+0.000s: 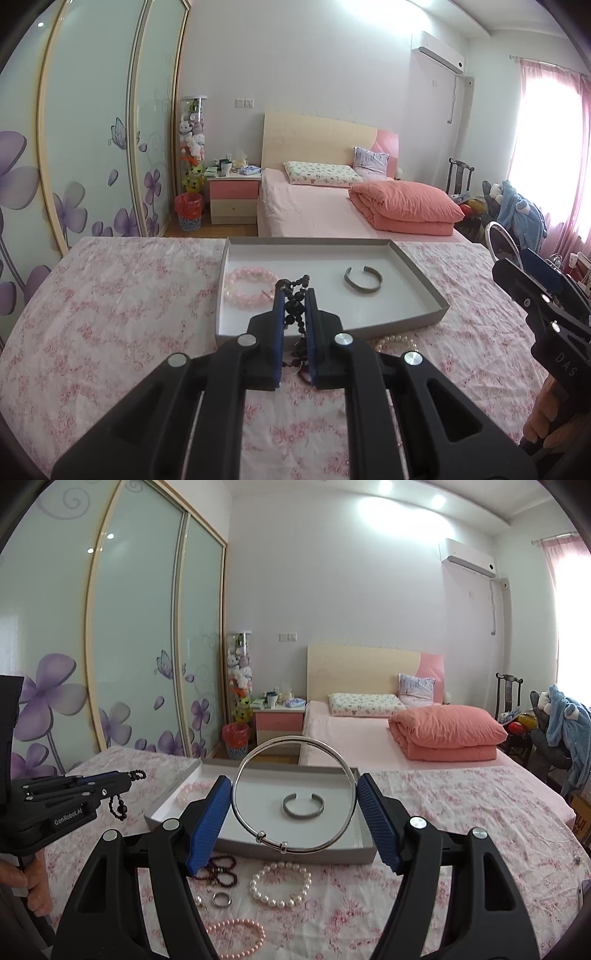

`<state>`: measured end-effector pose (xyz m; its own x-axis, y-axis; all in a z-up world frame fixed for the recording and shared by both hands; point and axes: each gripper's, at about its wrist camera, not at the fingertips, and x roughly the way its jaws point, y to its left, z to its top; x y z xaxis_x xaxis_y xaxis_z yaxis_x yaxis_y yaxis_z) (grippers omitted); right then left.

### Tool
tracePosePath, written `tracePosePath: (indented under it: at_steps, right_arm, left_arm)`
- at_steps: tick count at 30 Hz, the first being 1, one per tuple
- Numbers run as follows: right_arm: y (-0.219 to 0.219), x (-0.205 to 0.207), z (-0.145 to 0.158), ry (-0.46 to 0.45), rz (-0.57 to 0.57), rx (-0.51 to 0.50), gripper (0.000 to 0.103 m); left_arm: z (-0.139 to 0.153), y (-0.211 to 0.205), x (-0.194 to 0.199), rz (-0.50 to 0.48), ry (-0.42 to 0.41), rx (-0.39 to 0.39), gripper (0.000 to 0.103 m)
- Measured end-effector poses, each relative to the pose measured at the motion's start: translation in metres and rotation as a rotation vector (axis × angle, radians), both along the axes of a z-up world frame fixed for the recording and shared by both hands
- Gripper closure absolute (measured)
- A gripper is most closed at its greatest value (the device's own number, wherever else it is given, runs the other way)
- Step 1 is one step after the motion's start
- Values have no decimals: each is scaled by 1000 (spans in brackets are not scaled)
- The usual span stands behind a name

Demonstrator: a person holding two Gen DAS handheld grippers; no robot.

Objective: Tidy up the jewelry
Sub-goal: 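Lift both pieces into the grey tray and open both tools to release them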

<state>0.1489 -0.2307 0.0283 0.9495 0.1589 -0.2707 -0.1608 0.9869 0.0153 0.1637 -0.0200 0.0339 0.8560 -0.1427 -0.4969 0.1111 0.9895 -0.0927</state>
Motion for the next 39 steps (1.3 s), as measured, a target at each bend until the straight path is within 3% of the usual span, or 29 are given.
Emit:
tracePosePath:
  at_steps: [12,17,22,29,33,39]
  right_arm:
    - [3,30,9,-56,-27,-6,33]
    - [5,57,1,-37,-32,-13,33]
    - [0,97,-19,52,-44,11,33]
    - [-1,147,-57,246,-45,29,33]
    - [6,162,-75,327,-35,11,33]
    - [12,170,-86,379,-25,9,32]
  left_arm:
    - [9,-5,39,18,-19,17,92]
    - [1,-7,70,12,12,18,92]
    - [-16,-3,106,12,95,-19,92]
    - [-40,-5,136,14,144,-3,92]
    - [-54,-6,150,14,184,-7,92]
    - [-66,-4,162,22,217,-24,91]
